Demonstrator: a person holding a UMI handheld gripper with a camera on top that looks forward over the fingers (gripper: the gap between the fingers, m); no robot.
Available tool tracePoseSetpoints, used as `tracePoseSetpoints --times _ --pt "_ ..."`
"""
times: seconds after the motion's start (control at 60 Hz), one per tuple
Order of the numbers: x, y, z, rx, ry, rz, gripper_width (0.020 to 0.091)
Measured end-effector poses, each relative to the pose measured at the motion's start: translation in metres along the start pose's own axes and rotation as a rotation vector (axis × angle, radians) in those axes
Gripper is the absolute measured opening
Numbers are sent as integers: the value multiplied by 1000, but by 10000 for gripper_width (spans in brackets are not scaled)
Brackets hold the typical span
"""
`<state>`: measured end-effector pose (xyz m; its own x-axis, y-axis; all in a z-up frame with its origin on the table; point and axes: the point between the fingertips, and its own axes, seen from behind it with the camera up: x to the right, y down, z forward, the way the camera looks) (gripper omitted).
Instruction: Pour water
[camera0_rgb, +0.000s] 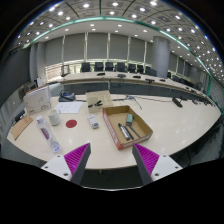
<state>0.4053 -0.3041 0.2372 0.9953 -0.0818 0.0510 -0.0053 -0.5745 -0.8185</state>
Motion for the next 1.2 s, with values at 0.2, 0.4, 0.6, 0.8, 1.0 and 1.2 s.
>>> tracePoseSetpoints --times 0.2,0.4,0.6,0.8,1.0,1.2 --pt "-23 19 7 -13 -47 3 859" --pt "-84 43 18 -15 -143 -19 858" --pt "-178 59 35 27 -253 -73 860" --pt "-268 68 84 86 -297 -64 864" --pt "-309 50 153 200 -198 -81 855" --pt "-336 45 192 238 -174 -26 628"
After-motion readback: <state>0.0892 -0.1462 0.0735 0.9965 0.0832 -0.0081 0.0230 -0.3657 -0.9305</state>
